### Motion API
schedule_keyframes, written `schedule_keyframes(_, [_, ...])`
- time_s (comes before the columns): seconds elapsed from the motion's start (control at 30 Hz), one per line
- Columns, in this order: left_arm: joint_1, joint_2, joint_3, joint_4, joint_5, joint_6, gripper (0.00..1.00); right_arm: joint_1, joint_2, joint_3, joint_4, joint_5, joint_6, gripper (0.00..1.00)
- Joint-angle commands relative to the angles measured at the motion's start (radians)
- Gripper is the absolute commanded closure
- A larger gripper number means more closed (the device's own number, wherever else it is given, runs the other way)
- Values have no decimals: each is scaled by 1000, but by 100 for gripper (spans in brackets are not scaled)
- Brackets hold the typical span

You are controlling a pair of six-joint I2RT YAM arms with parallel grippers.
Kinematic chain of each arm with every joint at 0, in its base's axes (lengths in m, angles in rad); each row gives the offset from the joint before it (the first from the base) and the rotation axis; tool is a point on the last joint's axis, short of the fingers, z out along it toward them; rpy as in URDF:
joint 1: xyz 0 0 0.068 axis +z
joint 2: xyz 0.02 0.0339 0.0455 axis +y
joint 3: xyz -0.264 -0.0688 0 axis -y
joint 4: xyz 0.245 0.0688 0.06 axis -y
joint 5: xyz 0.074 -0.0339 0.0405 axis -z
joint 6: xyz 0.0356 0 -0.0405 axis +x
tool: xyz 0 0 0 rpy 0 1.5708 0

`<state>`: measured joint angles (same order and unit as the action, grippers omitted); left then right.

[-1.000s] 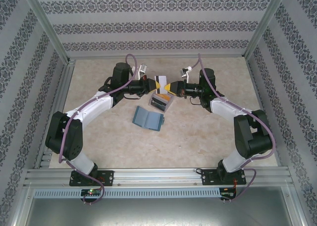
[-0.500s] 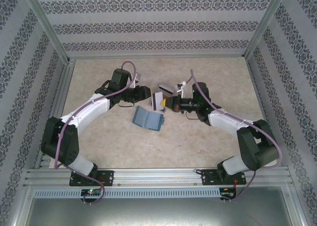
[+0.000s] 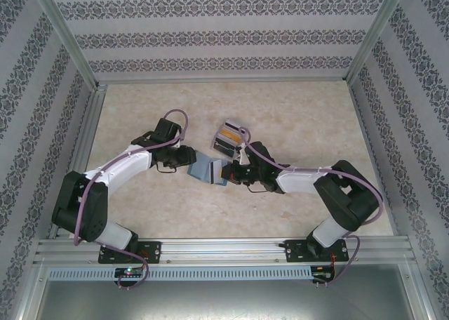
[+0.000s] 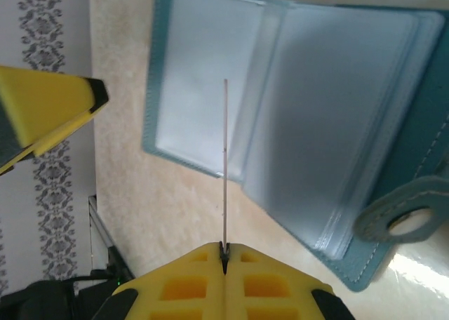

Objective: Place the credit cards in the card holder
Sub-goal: Insert the credit card into the card slot.

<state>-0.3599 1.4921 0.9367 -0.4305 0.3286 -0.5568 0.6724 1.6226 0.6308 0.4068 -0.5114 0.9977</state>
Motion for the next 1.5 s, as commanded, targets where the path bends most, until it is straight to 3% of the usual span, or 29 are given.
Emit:
schedule_keyframes(0.0, [18,38,-15,22,7,8,58,12,50,-5,112,37,44,100])
schedule_keyframes(0.2, [55,95,-47,105,109,-9,62,4,88,3,136,35,58,100])
schedule_keyframes(0.43, [61,128,-66,141,135,-21,80,-26,149,7,222,-19,100,100])
schedule_keyframes(0.63, [61,124,-113,170,145,-44,89,-47,176,7,250,-38,114,100])
schedule_keyframes(1.03, [61,122,-164,202,157,-61,92,-49,244,50,288,-88,127,100])
schedule_keyframes(1.47, [62,111,-192,229,167,-84,95,-29,261,76,262,-34,99,100])
